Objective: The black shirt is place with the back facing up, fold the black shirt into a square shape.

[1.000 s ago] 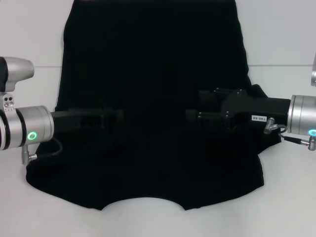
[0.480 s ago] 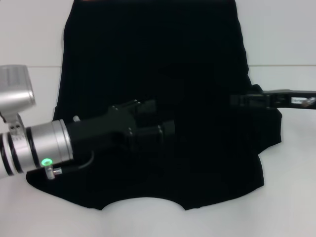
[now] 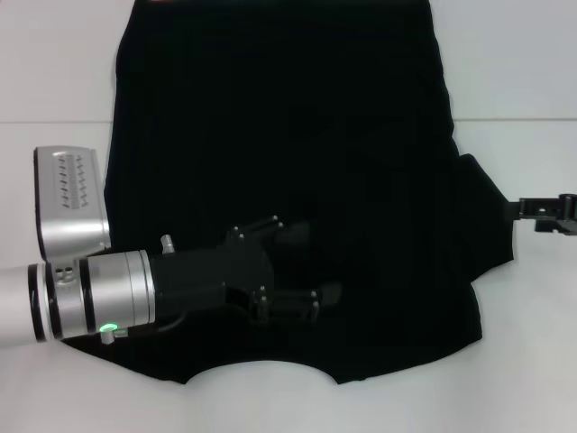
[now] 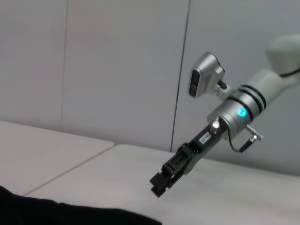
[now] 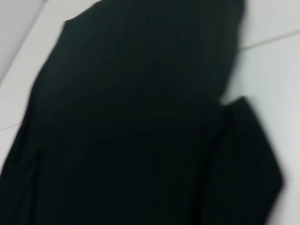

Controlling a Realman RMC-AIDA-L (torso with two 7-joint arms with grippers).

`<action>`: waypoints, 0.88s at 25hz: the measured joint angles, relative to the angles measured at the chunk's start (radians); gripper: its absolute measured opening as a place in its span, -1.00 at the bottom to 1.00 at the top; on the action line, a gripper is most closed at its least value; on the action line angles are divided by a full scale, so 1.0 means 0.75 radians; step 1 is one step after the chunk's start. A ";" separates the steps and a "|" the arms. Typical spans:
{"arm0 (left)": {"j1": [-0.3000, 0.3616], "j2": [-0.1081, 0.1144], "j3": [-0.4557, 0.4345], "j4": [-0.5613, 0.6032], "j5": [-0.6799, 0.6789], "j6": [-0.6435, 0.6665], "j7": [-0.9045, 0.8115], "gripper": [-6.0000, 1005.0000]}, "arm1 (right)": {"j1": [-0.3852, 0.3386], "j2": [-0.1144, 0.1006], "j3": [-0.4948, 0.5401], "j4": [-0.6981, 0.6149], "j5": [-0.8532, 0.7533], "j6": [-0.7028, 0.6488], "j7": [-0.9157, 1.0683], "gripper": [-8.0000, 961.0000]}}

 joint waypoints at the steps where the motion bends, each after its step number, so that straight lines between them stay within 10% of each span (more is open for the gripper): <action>1: 0.002 0.000 0.001 -0.002 0.027 -0.016 0.051 0.89 | -0.009 -0.002 -0.003 0.000 -0.004 0.009 0.020 0.70; 22: -0.011 0.000 0.021 -0.035 0.077 -0.118 0.082 0.89 | 0.075 0.077 -0.012 0.124 -0.142 0.272 0.074 0.70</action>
